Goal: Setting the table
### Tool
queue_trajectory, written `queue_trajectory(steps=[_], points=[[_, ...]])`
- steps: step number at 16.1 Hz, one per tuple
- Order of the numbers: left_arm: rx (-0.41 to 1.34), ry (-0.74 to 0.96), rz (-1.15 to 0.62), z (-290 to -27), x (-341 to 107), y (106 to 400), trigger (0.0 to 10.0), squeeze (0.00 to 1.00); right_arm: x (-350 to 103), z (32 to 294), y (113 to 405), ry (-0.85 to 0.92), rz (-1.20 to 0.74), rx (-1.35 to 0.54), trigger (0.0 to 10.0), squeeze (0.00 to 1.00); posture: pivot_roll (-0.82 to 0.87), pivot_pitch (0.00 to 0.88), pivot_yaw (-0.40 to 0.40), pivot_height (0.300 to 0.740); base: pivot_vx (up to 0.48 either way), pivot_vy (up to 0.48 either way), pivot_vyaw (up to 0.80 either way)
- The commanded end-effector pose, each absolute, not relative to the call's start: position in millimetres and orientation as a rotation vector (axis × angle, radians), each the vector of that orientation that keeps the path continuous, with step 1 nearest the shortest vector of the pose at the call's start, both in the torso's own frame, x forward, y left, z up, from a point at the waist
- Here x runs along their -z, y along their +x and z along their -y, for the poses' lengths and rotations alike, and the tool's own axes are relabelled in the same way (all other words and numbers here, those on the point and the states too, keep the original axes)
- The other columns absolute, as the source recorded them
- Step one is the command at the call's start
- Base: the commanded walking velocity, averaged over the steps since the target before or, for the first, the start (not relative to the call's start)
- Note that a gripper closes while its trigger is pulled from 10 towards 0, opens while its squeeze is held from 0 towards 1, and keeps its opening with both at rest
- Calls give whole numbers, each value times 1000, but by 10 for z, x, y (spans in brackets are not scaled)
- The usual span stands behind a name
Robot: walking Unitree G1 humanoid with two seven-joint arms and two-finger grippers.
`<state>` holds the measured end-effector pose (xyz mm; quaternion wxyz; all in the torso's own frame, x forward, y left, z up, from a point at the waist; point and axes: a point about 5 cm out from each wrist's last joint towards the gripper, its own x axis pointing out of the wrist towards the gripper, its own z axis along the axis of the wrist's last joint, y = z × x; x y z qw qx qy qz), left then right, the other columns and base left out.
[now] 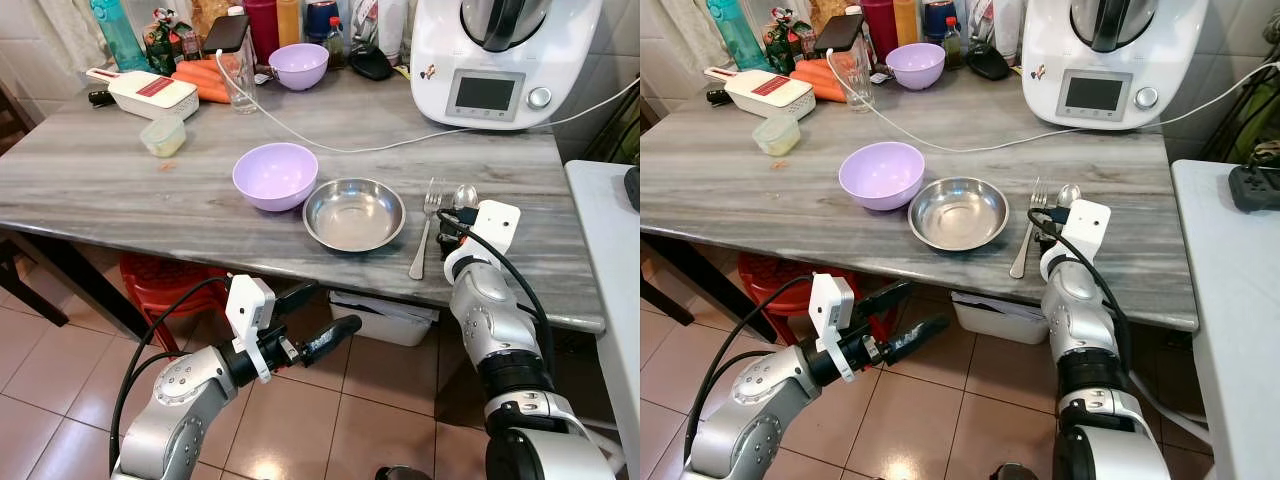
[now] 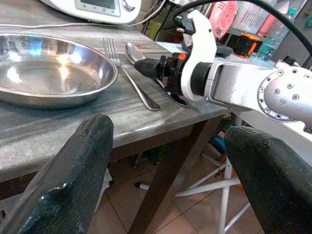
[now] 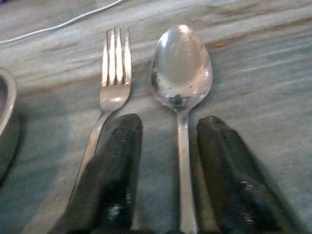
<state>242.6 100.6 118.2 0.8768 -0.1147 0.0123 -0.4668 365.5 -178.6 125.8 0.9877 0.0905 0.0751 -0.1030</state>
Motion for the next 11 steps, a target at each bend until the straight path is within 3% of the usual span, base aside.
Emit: queue_trajectory(steps=[1, 8, 11], points=[[974, -229, -23, -1022, -1202, 2417, 10000, 0, -1365, 1778, 3644, 187, -108, 194, 10000, 1000, -90, 122, 74, 740, 0, 0, 0], [983, -252, -24, -1032, -1198, 2438, 10000, 0, -1687, 1883, 3335, 5, 103, 163, 10000, 1000, -97, 96, 64, 740, 0, 0, 0], [871, -280, -6, -1137, -1190, 2496, 10000, 0, -1703, 1950, 3055, -51, 167, 184, 10000, 1000, -102, 79, 61, 740, 0, 0, 0]])
